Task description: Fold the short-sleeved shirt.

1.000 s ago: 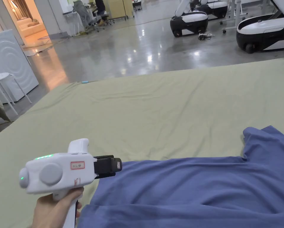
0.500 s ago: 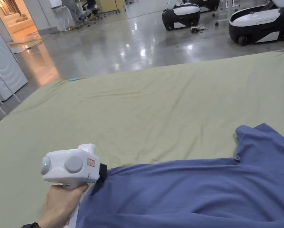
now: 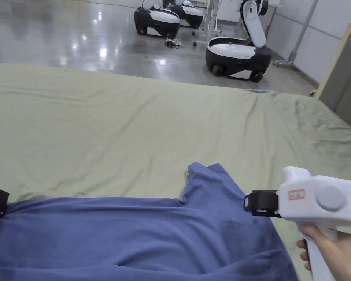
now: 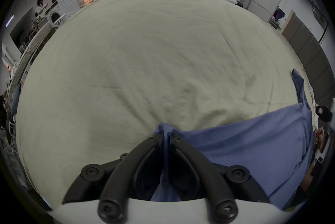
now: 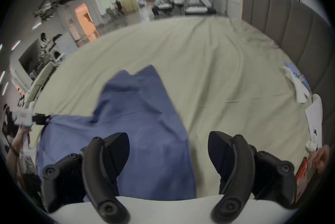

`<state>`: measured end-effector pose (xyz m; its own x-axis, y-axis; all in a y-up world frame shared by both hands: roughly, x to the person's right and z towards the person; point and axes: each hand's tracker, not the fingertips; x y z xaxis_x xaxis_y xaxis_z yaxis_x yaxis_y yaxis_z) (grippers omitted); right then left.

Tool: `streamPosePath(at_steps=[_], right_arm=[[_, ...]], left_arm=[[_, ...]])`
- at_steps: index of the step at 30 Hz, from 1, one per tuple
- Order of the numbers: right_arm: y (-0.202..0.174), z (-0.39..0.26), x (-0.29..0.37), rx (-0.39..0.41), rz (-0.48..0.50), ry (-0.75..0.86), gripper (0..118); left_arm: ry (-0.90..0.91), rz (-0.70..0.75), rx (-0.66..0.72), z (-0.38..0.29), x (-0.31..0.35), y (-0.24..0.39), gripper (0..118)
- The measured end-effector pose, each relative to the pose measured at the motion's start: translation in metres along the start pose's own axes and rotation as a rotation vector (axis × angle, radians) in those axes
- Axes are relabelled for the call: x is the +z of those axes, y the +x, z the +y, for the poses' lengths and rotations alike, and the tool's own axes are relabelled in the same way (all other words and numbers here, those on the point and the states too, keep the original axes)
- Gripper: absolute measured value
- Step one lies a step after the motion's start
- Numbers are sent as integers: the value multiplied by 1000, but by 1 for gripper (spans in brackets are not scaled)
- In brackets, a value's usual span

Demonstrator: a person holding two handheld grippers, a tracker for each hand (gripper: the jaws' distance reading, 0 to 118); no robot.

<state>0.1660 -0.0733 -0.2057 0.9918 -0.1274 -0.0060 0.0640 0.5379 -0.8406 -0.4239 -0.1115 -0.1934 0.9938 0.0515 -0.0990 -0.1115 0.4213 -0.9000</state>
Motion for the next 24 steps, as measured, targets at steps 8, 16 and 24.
streamPosePath(at_steps=[8, 16, 24], right_arm=[[-5, 8, -50, 99, -131, -108, 42], [-14, -17, 17, 135, -60, 47, 6], [-17, -96, 148, 158, 26, 197, 5]], left_arm=[[8, 1, -18, -3, -1, 3, 7], [208, -52, -64, -36, 50, 5, 7], [377, -234, -98, -132, 173, -34, 7]])
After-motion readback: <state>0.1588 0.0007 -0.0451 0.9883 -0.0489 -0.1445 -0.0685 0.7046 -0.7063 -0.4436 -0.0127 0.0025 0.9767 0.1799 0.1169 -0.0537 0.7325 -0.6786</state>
